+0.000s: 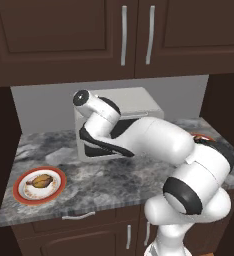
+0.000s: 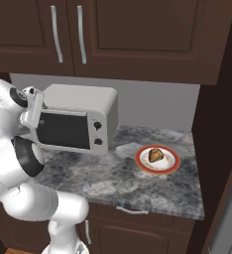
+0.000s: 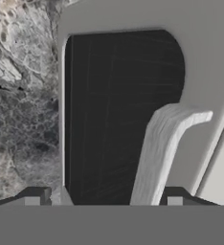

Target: Open the toaster oven door. Place the bread on the top rack in the toaster oven and place the chicken drumstick on the bottom rack.

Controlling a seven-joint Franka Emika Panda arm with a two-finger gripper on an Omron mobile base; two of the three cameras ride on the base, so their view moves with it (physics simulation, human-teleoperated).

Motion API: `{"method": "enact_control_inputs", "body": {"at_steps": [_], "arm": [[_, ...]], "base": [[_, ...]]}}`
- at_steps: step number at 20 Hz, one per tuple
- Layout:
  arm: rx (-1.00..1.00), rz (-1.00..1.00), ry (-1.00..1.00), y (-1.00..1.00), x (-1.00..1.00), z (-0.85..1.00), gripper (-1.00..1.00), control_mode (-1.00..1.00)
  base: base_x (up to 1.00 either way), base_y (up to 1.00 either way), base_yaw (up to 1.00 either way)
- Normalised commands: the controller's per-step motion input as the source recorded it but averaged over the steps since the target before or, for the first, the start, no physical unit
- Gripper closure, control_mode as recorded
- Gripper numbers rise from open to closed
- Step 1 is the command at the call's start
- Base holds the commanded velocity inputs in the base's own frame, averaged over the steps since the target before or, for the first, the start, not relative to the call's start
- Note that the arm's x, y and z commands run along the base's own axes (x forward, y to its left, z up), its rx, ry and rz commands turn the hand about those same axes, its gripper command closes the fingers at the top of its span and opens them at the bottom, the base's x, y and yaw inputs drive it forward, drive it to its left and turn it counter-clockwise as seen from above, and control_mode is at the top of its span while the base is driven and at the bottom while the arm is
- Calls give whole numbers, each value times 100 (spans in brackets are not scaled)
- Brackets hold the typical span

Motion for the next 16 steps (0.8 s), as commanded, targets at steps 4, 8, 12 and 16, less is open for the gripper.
{"method": "enact_control_inputs", "body": {"at_steps": [4, 8, 12, 16], "arm": [[-8, 0, 0, 8, 16, -24, -100, -100], [-4, -2, 0, 0, 19, -20, -100, -100], [-1, -2, 0, -5, -1, -39, -100, -100], [0, -3, 0, -10, -3, -60, -100, -100]], "base": [[0, 0, 0], [0, 0, 0], [0, 0, 0], [0, 0, 0]]}}
